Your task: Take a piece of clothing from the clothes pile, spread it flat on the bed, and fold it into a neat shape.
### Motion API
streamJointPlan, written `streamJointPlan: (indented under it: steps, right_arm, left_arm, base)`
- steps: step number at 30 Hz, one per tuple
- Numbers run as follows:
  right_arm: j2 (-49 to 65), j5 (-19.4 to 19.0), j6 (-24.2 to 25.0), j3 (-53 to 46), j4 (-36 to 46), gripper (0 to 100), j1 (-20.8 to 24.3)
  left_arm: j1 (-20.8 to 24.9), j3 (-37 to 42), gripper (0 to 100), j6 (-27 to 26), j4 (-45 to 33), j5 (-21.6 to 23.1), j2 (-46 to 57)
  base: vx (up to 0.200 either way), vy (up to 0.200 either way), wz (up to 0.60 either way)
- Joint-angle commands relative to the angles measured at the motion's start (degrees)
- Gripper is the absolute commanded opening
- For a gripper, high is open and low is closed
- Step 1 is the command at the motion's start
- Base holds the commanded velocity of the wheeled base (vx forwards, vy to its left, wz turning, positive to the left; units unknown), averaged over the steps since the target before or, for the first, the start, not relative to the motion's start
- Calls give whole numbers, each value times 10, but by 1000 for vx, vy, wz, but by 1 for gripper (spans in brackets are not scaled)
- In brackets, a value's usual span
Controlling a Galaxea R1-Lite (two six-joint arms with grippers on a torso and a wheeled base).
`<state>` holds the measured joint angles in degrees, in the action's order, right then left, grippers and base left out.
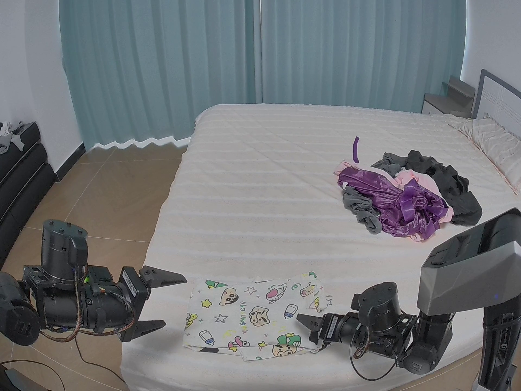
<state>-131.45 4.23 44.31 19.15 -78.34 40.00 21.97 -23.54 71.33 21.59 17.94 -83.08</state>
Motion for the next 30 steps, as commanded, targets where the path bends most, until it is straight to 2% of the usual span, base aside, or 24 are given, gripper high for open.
streamJointPlan:
  steps: [1,11,12,16,26,30]
  right_arm:
    - [-21,-3,-9,18,0,100,14]
    - [-33,-4,-18,20,1,100,32]
    - [-33,-5,-18,20,1,0,32]
    - [-37,-4,-38,6,1,0,30]
    - [-6,-3,-43,-36,1,0,25]
    - [4,-3,-70,-59,0,0,0]
  left_arm:
    - [1,1,100,0,0,0,-5]
    - [1,0,100,0,0,0,-11]
    - [1,0,100,0,0,0,-11]
    - [1,0,100,0,0,0,-12]
    - [1,0,100,0,0,-1,-12]
    - [1,0,100,0,0,0,-14]
  base:
    - [0,0,0]
    - [0,0,0]
    - [0,0,0]
    - [0,0,0]
    - [0,0,0]
    - [0,0,0]
